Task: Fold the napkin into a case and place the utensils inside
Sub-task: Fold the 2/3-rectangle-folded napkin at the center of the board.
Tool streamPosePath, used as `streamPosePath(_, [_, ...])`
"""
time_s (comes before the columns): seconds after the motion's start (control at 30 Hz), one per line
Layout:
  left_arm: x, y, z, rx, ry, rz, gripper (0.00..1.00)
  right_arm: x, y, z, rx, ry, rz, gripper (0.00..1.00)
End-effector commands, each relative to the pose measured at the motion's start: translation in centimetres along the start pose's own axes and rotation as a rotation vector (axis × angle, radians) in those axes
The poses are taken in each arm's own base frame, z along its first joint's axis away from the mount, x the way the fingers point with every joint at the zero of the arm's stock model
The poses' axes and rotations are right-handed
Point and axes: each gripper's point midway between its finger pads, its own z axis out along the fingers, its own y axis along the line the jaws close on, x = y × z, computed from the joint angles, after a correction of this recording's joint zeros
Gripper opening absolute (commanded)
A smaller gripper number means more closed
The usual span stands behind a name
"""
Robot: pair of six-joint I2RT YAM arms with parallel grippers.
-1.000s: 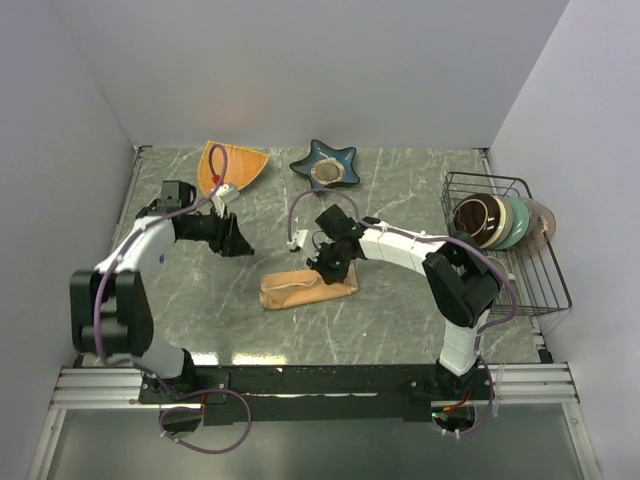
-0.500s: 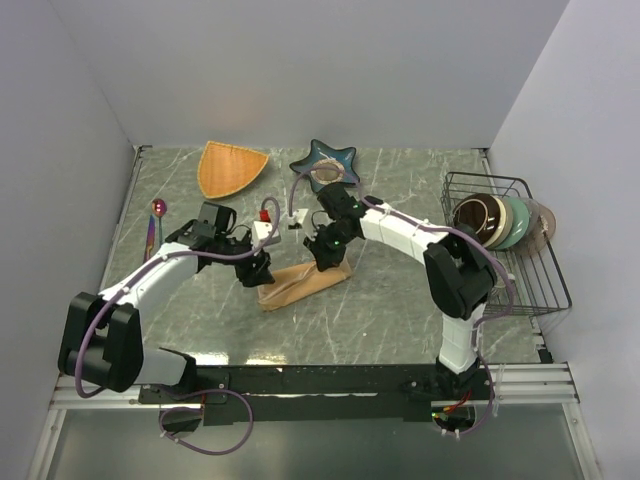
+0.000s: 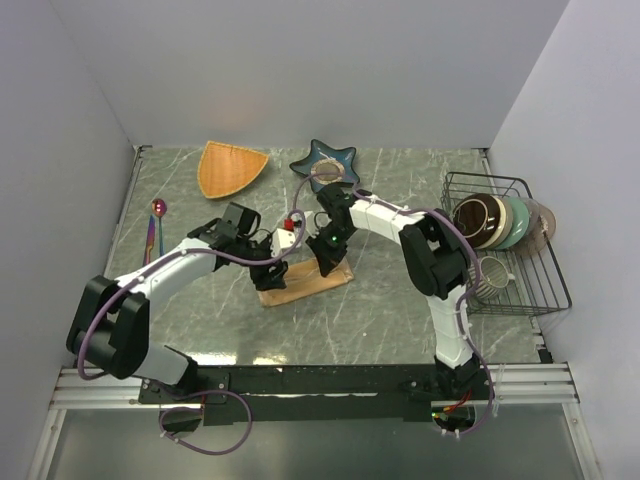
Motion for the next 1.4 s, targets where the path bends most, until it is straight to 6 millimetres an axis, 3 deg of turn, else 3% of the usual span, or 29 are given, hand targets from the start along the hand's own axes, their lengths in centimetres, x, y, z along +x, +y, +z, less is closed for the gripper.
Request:
streamPosePath(0.0, [-1.0,0.9,1.2,-0.006,0.006,0.021,0.66,-1.0,-1.0,-1.0,-0.010,-0.028,0.082,0.00])
streamPosePath(0.33, [0.5,3.6,4.2,-0.061,0.073,-0.050,0.64,-0.4,-0.7,-0.6,-0.038,-0.015,0.115,0.00])
streamPosePath(0.4, [1.7,3.5,4.7,-0.050,0.107,-0.045,0.63,-0.3,-0.6,-0.5,-0.045,-0.005,0.122,0.00])
streamPosePath(0.5, [3.9,2.7,5.1,0.014,0.192,-0.047,0.53,0.2,-0.3,-0.2,-0.063,0.010,0.147,0.00])
streamPosePath(0.53, [4.3,2.2,5.2,0.034,0.212,-0.047,0.45,0.3,-0.2,-0.1,-0.073,0.012,0.158,0.00])
streamPosePath(0.67, [6.0,0.8,5.0,0.091,0.269,-0.067,0.29,0.6,0.6,0.0,-0.110,0.020,0.183,0.00])
streamPosePath(0.83, [5.3,-1.6,4.1,0.156,0.252,-0.076,0.17,1.5,3.1,-0.2,-0.177,0.039,0.195,0.00])
streamPosePath(1.03, [5.1,-5.6,2.5,0.228,0.240,-0.105,0.15,3.0,6.7,-0.1,-0.259,0.055,0.226,0.00])
streamPosePath(1.17, [5.1,-4.9,2.4,0.181,0.237,-0.128,0.15,2.8,6.6,-0.1,-0.265,0.043,0.247,0.00])
streamPosePath(1.37, [4.4,-4.3,2.3,0.181,0.229,-0.135,0.11,0.9,7.8,-1.8,-0.311,0.003,0.224,0.00])
